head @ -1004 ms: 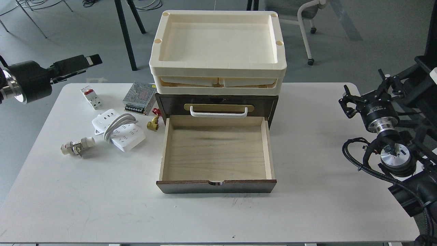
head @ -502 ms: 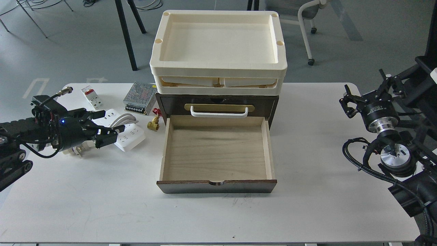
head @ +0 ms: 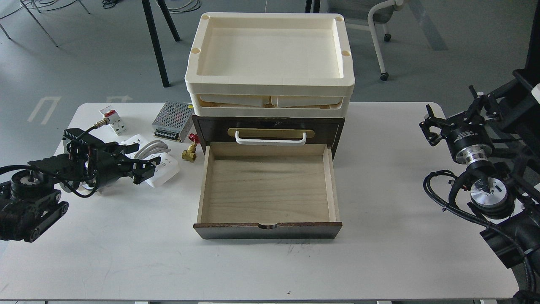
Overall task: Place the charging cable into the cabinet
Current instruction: 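Lower the left gripper onto the white power strip and close it, then lift the power strip with the left gripper up over the cabinet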
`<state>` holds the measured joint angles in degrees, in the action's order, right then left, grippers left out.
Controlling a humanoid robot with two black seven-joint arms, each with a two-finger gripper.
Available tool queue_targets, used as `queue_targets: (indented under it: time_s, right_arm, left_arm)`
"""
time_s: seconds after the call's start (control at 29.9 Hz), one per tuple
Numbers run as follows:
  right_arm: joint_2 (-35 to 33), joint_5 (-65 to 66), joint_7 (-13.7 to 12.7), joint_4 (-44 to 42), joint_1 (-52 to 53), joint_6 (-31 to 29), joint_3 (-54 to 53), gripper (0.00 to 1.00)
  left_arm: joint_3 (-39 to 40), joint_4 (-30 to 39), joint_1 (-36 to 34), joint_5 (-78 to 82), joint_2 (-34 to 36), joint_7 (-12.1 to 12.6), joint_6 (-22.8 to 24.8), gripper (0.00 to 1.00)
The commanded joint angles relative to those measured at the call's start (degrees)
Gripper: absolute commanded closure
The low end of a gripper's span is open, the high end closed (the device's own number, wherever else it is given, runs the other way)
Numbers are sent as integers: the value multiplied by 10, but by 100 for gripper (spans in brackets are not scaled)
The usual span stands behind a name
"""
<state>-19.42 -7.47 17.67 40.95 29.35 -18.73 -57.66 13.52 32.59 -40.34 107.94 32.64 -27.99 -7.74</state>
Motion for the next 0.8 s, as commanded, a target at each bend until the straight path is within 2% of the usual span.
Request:
queue_targets:
  time_s: [0.0, 0.1, 0.17, 0.47, 0.77]
  right_arm:
    - [0, 0, 0, 0, 0, 0, 2, 0]
    - [0, 0, 0, 0, 0, 0, 3, 0]
    - [0, 0, 0, 0, 0, 0, 3, 0]
    - [0, 1, 0, -2, 1, 0, 3, 0]
    - [0, 1, 0, -2, 2, 1, 3, 0]
  left_arm:
    - [-19, -12, -6, -1, -6, 0, -1, 66]
    - [-26, -28, -13, -1, -14, 0, -1, 86]
    - [-26, -41, -14, -3, -19, 0, 0, 92]
    - [-24, -46, -19, -9, -19, 0, -2, 98]
    - [-24, -37, -53, -50, 1, 0, 0, 98]
